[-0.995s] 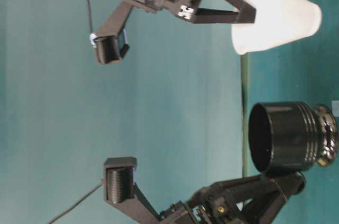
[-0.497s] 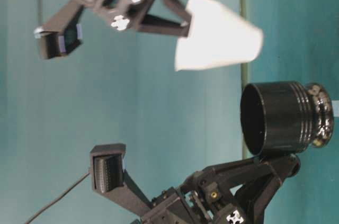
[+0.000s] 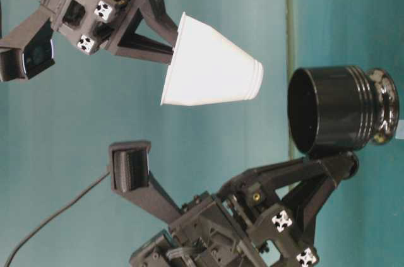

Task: Holding the cup holder with the left arm, the right arm places the cup into the cup holder.
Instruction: 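Move the white cup with the right gripper over the held black holder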

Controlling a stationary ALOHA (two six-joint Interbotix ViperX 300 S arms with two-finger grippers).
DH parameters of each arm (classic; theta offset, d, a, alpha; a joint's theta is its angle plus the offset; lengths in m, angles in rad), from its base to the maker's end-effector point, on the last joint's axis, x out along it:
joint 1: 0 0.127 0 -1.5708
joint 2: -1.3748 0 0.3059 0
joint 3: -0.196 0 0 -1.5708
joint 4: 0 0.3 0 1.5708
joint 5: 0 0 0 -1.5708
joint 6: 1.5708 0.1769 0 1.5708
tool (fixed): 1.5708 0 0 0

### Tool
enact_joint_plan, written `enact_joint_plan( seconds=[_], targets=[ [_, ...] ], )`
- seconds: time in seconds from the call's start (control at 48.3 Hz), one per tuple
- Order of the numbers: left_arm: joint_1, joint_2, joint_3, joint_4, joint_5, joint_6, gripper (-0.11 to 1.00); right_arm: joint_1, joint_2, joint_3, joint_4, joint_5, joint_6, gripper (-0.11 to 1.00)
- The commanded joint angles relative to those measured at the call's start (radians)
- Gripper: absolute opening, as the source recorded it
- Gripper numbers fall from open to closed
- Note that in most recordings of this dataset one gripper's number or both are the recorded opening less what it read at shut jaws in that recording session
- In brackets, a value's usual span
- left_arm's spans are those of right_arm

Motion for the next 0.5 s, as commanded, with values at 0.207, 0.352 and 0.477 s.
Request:
enact_joint_plan(
  seconds=[0.207,0.352,0.477],
  targets=[
    [0.002,0.014,-0.084,0.003,0.009,0.048,0.21,0.017,-0.005,-0.023,0.002,-0.026,0.011,0.04],
    [0.003,0.023,-0.101,0.002,0.028,0.051,0.21,0.020,0.029,-0.015,0.002,-0.032,0.009,0.04],
    [0.003,0.023,-0.101,0.003,0.032,0.051,0.21,0.025,0.060,-0.012,0.002,-0.034,0.008,0.04]
  ],
)
